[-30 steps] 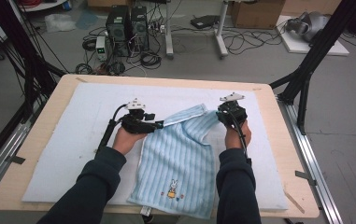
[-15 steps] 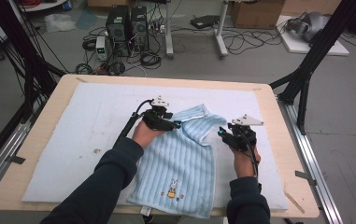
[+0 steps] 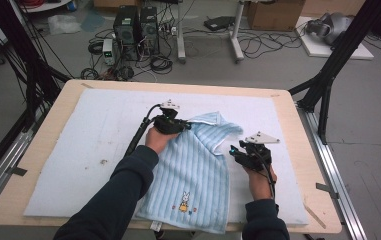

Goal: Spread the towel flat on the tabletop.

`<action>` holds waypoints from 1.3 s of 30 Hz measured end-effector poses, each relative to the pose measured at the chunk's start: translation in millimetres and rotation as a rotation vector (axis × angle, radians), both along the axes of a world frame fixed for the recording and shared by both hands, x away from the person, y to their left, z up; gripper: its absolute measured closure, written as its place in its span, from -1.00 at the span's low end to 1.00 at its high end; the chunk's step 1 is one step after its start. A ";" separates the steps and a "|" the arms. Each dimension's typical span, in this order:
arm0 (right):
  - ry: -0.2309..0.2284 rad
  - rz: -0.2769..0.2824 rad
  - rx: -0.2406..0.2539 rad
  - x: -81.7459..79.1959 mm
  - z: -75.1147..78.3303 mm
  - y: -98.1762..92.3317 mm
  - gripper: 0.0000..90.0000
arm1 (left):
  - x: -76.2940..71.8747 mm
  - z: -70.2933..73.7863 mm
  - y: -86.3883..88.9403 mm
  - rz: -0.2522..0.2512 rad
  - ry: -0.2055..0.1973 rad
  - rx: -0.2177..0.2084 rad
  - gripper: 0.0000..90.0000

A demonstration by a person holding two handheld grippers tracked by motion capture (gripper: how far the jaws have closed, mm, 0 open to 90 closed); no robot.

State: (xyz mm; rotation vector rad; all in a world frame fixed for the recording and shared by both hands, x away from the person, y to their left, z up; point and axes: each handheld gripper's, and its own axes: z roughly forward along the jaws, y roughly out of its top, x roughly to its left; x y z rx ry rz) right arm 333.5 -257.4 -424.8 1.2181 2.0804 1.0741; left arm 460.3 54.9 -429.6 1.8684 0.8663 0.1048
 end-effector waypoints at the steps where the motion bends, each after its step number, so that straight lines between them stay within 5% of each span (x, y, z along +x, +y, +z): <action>1: 0.008 0.000 0.003 0.2 -0.3 1.0 0.29 | 1.8 0.5 5.5 0.007 0.018 -0.024 0.80; 7: 0.020 0.007 0.003 5.2 -2.6 5.8 0.30 | 7.8 -2.3 40.1 0.044 0.078 -0.145 0.79; 9: 0.022 0.013 0.005 7.0 -1.9 8.8 0.30 | 8.9 -4.1 48.9 0.021 0.104 -0.193 0.76; 13: 0.020 0.055 0.049 11.1 1.0 23.3 0.29 | 6.4 -1.5 58.4 0.053 0.069 -0.169 0.72; 18: 0.055 0.194 0.125 18.4 -2.7 55.4 0.10 | 2.8 1.4 68.1 0.126 0.004 -0.060 0.95; 23: 0.122 0.246 0.015 26.3 -19.2 82.9 0.24 | 0.4 -2.7 82.2 0.221 -0.008 0.046 0.97; 24: 0.137 0.235 -0.016 27.7 -23.0 85.0 0.35 | -0.6 -3.5 87.1 0.245 -0.007 0.046 0.97; 27: 0.139 0.234 0.015 28.5 -20.7 79.5 0.82 | -3.2 -7.0 102.5 0.302 -0.003 0.068 0.97; 31: 0.163 0.230 0.032 28.7 -17.9 69.8 0.87 | -8.8 -14.0 123.8 0.340 0.014 0.101 0.97; 37: 0.186 0.192 0.012 26.7 -13.7 63.4 0.86 | -14.2 -18.4 129.3 0.330 0.043 0.071 0.93; 39: 0.193 0.199 0.003 25.1 -12.9 63.8 0.77 | -16.1 -12.0 122.3 0.337 -0.024 0.064 0.51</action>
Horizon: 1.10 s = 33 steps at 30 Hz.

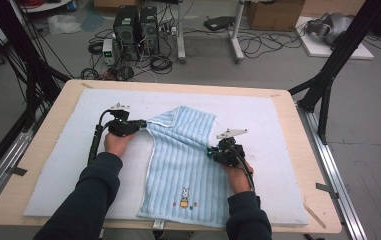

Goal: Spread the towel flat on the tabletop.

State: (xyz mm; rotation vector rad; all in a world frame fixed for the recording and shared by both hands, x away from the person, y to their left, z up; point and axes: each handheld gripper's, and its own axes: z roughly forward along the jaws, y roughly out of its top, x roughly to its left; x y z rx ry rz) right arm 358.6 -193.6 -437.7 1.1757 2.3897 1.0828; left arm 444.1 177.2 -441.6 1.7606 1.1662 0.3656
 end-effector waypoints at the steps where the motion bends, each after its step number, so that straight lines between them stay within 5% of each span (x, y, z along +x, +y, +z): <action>1: -0.001 -0.001 0.002 -0.5 0.6 -0.6 0.65 | -1.0 4.1 -4.4 -0.016 -0.040 0.003 0.47; 6: -0.059 -0.040 0.053 -5.9 9.1 -8.7 0.34 | 3.9 22.9 -36.4 -0.147 -0.117 0.051 0.22; 13: -0.101 -0.043 0.067 -17.7 15.5 -14.5 0.27 | 23.1 19.5 -79.4 -0.221 -0.037 0.114 -0.04; 15: -0.102 -0.047 0.073 -20.4 14.7 -17.2 0.27 | 27.0 13.9 -89.0 -0.232 -0.018 0.164 -0.04; 18: -0.102 -0.055 0.085 -22.3 13.7 -21.7 0.27 | 31.0 4.2 -98.0 -0.220 0.000 0.252 0.09; 22: -0.105 -0.064 0.096 -23.8 13.8 -26.0 0.26 | 33.7 0.9 -98.8 -0.231 -0.027 0.300 0.84; 27: -0.109 -0.063 0.099 -23.8 13.0 -27.8 0.26 | 45.3 7.3 -84.6 -0.188 0.002 0.178 0.86; 33: -0.106 -0.069 0.102 -23.8 12.9 -26.8 0.26 | 62.7 16.5 -53.5 -0.057 0.002 0.035 0.86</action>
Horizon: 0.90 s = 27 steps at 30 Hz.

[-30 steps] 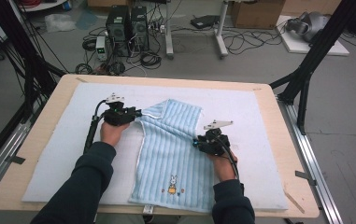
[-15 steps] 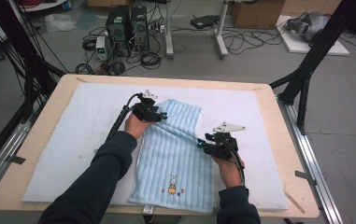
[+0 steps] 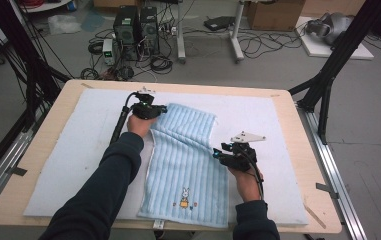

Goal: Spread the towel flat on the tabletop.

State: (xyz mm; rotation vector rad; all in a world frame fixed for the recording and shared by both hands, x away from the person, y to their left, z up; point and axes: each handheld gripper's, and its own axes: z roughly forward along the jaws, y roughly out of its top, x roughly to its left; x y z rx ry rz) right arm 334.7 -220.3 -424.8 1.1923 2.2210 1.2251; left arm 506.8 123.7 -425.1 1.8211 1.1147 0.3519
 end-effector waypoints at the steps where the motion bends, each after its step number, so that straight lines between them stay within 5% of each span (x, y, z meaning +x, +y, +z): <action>1: 0.002 -0.002 0.000 0.0 0.0 0.2 0.26 | 3.5 1.1 5.3 0.020 0.006 -0.008 0.86; 6: -0.006 -0.010 -0.001 -0.3 -0.2 -0.5 0.26 | 14.3 -2.3 32.0 0.126 0.029 -0.072 0.84; 9: -0.007 -0.018 -0.002 -0.1 -0.8 -1.6 0.26 | 14.7 -4.3 41.6 0.186 0.037 -0.087 0.24; 12: -0.014 -0.030 0.005 1.8 -0.5 -3.5 0.27 | 11.2 -2.0 45.3 0.166 0.039 -0.051 0.05; 17: -0.028 -0.053 0.014 12.7 6.1 -4.3 0.27 | -5.2 1.2 48.8 0.122 0.008 -0.089 -0.01; 22: -0.037 -0.067 -0.002 39.3 15.4 -1.3 0.28 | -24.6 -1.2 49.3 0.064 0.025 -0.097 -0.08; 27: 0.001 -0.052 -0.031 72.1 13.0 11.7 0.31 | -46.9 1.6 53.1 0.038 0.020 -0.120 -0.09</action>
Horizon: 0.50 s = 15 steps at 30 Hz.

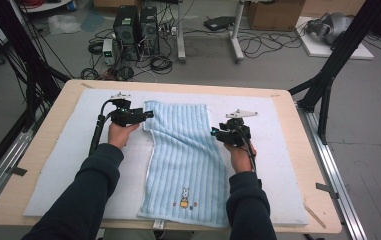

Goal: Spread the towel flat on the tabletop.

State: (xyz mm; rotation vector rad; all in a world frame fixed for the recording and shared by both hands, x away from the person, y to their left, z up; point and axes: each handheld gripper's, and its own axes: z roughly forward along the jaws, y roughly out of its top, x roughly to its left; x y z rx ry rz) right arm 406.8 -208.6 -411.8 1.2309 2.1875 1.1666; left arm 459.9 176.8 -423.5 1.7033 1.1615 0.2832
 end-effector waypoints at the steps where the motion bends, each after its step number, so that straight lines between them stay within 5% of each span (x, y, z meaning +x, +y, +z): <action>1: 0.007 0.005 -0.012 7.0 -2.8 5.2 0.32 | -3.3 0.0 0.6 0.001 -0.001 0.000 -0.09; 9: 0.065 0.078 -0.128 32.5 -24.5 46.8 0.43 | -25.9 0.3 8.9 -0.020 -0.009 0.026 -0.09; 13: 0.086 0.076 -0.156 38.5 -29.3 54.5 0.92 | -30.6 -2.6 13.9 -0.018 0.006 0.026 -0.10; 15: 0.089 0.063 -0.191 42.4 -26.9 55.0 0.95 | -32.8 -4.6 16.7 -0.012 0.005 0.036 -0.11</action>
